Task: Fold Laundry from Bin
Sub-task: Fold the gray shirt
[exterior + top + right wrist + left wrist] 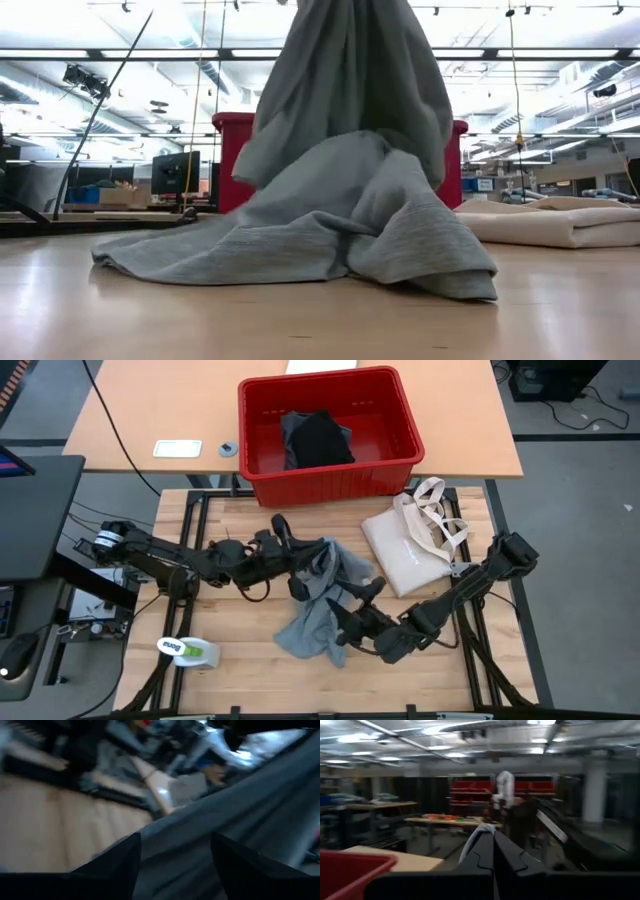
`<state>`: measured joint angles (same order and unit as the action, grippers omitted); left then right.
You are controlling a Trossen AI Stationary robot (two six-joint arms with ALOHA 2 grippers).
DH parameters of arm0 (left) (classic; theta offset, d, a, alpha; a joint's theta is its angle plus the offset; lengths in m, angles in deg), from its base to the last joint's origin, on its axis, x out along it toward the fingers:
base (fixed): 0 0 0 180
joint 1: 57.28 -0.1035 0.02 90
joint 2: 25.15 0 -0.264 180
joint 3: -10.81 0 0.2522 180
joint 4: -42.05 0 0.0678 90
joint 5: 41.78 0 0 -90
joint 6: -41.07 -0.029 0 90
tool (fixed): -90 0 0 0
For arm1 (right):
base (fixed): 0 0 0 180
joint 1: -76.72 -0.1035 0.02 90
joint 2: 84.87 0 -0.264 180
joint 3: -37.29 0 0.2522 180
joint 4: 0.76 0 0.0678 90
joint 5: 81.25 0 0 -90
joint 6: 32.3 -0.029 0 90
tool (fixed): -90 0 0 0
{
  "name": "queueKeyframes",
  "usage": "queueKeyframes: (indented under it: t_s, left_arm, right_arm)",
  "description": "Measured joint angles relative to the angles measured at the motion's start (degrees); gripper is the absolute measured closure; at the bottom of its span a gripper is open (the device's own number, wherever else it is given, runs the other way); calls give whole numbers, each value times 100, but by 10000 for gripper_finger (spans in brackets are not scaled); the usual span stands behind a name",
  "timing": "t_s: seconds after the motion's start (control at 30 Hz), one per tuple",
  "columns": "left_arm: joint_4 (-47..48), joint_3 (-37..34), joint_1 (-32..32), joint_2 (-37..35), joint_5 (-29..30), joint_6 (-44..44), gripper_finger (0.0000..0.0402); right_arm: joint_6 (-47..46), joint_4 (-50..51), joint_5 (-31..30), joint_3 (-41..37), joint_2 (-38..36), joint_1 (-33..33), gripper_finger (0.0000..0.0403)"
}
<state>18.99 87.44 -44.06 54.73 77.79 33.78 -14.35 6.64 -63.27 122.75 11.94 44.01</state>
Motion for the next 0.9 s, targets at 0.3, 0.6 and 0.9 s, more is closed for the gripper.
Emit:
queueKeyframes:
  t_s: [0.3,0.6,0.9]
  left_arm:
    - [-177,260,25,4,452,8,399]
    - [-287,260,234,7,505,-72,399]
    - [-273,303,859,-9,1003,-1278,399]
  right_arm:
    - [628,-2037,143,2,305,295,158]
    - [878,-2060,-302,-13,322,768,165]
    - [2185,-1960,-1107,-15,306,475,332]
